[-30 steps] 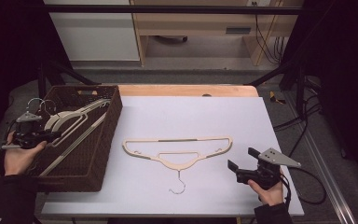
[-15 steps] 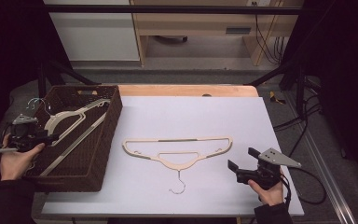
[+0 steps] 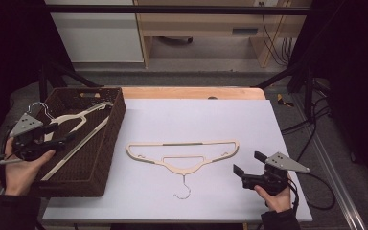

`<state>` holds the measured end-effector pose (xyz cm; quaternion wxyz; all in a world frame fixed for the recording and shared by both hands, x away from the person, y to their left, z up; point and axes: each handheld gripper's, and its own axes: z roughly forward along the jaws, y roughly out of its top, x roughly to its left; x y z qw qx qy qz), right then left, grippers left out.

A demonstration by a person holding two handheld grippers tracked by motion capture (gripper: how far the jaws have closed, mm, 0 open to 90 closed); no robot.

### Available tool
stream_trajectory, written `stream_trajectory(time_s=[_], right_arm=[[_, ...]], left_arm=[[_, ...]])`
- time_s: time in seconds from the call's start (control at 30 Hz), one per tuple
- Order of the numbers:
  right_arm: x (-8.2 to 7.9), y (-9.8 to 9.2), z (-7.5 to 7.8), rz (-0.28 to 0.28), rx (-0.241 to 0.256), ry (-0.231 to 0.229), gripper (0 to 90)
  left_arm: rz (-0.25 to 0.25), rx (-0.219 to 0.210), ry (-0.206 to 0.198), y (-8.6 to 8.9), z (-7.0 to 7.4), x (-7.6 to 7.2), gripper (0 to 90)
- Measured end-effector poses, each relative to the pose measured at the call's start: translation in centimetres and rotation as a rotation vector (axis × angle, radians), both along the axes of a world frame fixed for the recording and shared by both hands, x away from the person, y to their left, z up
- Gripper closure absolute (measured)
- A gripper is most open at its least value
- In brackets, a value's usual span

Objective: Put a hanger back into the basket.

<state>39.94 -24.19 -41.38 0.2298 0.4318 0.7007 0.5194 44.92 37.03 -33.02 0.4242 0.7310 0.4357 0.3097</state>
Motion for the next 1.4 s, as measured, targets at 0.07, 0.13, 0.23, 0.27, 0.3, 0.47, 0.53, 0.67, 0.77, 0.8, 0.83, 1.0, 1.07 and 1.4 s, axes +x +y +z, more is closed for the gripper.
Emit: stream_trajectory(time_s=[0.07, 0.13, 0.23, 0.27, 0.3, 0.47, 0.53, 0.67, 0.77, 0.8, 0.83, 1.0, 1.07, 1.4], right_arm=[[-0.1, 0.2, 0.1, 0.007, -0.003, -0.002, 6.6], [-0.2, 0.5, 0.2, 0.008, -0.003, -0.001, 6.6], [-0.3, 0.9, 0.3, 0.019, -0.006, 0.001, 6.5], [-0.3, 1.0, 0.3, 0.02, -0.006, -0.003, 6.5], [-0.3, 1.1, 0.3, 0.023, -0.008, -0.005, 6.5], [-0.4, 1.7, 0.4, 0.029, -0.005, -0.003, 6.6], [-0.4, 2.2, 0.3, 0.038, -0.009, 0.0, 6.6], [-0.5, 2.9, 0.4, 0.054, -0.012, 0.005, 6.6], [-0.6, 3.5, 0.5, 0.06, -0.012, 0.01, 6.8], [-0.6, 3.8, 0.5, 0.06, -0.016, 0.013, 7.0], [-0.6, 4.0, 0.5, 0.062, -0.019, 0.021, 7.3], [-0.5, 5.4, 0.0, 0.097, -0.037, 0.042, 8.6], [-0.4, 6.1, -0.3, 0.111, -0.046, 0.054, 9.3], [0.1, 9.8, -2.5, 0.165, -0.124, 0.126, 13.7]], left_arm=[[-0.037, -0.023, -0.02, -1.0, 0.0, -0.3, 25.5], [-0.088, -0.061, -0.04, -2.3, 0.0, -0.6, 20.6], [-0.135, -0.081, -0.071, -3.9, 0.0, -1.0, 14.5], [-0.149, -0.095, -0.086, -4.7, -0.1, -1.2, 12.9], [-0.159, -0.099, -0.094, -5.1, -0.1, -1.4, 12.1], [-0.249, -0.16, -0.135, -8.0, -0.5, -2.7, 8.1], [-0.278, -0.164, -0.14, -9.1, -0.8, -3.1, 6.9], [-0.326, -0.174, -0.12, -11.1, -2.0, -3.7, 4.8], [-0.346, -0.175, -0.104, -12.2, -3.0, -3.8, 4.5], [-0.352, -0.179, -0.097, -12.6, -3.4, -3.8, 4.5], [-0.358, -0.172, -0.083, -13.0, -3.8, -3.8, 4.5], [-0.388, -0.149, -0.029, -14.5, -5.6, -3.7, 4.5], [-0.395, -0.144, -0.02, -14.9, -6.2, -3.7, 4.6], [-0.427, -0.115, 0.052, -16.0, -8.6, -3.1, 4.9]])
